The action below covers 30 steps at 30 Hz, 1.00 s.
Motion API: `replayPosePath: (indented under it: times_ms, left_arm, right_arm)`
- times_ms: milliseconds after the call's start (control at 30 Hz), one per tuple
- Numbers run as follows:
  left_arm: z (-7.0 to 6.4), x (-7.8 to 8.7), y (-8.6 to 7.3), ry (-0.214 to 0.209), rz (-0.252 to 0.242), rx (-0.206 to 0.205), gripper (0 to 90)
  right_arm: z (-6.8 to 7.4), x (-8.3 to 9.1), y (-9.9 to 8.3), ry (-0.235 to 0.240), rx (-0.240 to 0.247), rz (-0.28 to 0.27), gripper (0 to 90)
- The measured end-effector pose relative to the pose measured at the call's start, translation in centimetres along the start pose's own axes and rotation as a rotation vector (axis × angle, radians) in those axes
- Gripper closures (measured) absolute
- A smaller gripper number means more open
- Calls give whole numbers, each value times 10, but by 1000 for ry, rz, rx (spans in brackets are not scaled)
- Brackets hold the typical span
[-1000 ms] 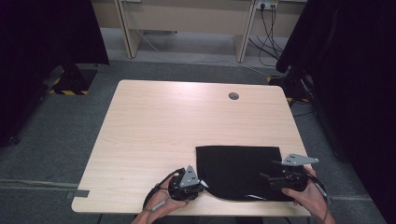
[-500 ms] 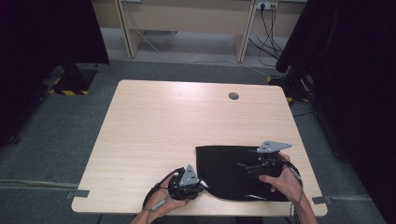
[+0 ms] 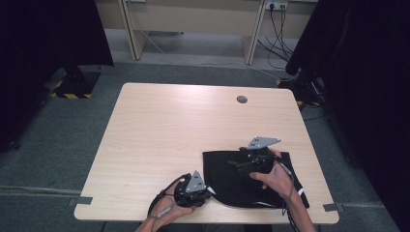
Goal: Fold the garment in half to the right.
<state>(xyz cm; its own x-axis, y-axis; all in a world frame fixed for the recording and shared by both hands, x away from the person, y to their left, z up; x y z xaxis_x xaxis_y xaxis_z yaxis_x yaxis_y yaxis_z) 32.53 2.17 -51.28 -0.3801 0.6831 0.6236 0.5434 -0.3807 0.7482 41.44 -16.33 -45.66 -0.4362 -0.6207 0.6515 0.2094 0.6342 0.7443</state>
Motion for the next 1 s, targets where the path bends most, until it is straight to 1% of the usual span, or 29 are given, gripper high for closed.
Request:
replayPosePath:
  times_ms: [100, 233, 267, 300, 333, 367, 400, 433, 467, 500, 567, 700, 767, 900, 967, 1000]
  left_arm:
    - [0, 0, 0, -3, 1, 4, 714]
    - [0, 0, 0, 1, -1, 0, 714]
    - [0, 0, 0, -11, 4, 8, 713]
    - [0, 0, -1, -8, 5, 17, 713]
    - [1, 0, 0, -2, 4, 11, 713]
    - [0, 0, 0, -6, -2, 1, 713]
    - [0, 0, 0, 1, -4, -6, 713]
    - [1, 0, 0, 10, -4, -5, 713]
    - [1, 1, 0, 12, -1, 2, 713]
    - [0, 0, 0, -2, 1, 3, 713]
    - [0, 0, 0, 1, 0, -1, 712]
    - [0, 1, 0, -4, 0, 7, 706]
    - [0, 1, -1, 1, 1, 3, 705]
    - [1, 1, -1, -3, 0, 7, 705]
    - [1, 1, -1, -4, 0, 7, 705]
    - [1, 1, -1, -6, 1, 9, 705]
  right_arm:
    - [0, -9, 9, 6, 10, 8, 300]
    - [1, -27, 23, 41, 25, 14, 313]
    - [1, -33, 27, 47, 31, 21, 317]
    - [2, -38, 29, 52, 37, 30, 319]
    - [3, -43, 32, 59, 41, 40, 322]
    - [3, -48, 34, 66, 47, 48, 327]
    - [3, -52, 36, 70, 50, 57, 330]
    - [3, -57, 39, 69, 51, 61, 333]
    - [2, -61, 40, 70, 51, 65, 338]
    - [2, -65, 41, 73, 51, 69, 343]
    - [1, -74, 43, 81, 48, 84, 354]
    - [2, -86, 44, 94, 49, 101, 383]
    - [3, -93, 43, 109, 52, 112, 399]
    - [5, -103, 41, 130, 60, 132, 475]
    - [6, -107, 39, 145, 65, 140, 559]
    - [7, -107, 37, 152, 60, 146, 615]
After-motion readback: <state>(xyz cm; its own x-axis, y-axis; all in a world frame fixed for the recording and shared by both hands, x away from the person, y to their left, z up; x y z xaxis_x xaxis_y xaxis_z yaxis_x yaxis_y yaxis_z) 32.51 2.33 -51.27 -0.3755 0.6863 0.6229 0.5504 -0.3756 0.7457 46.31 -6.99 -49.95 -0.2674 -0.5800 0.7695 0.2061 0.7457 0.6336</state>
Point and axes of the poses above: each handheld gripper's, and its own axes: x roughly backward along the jaws, y roughly out of its top, z roughly to its left, the point moved 5 cm from there along -x, roughly forward along the jaws, and after that the axes turned 15 degrees about x, right-handed, at the moved point
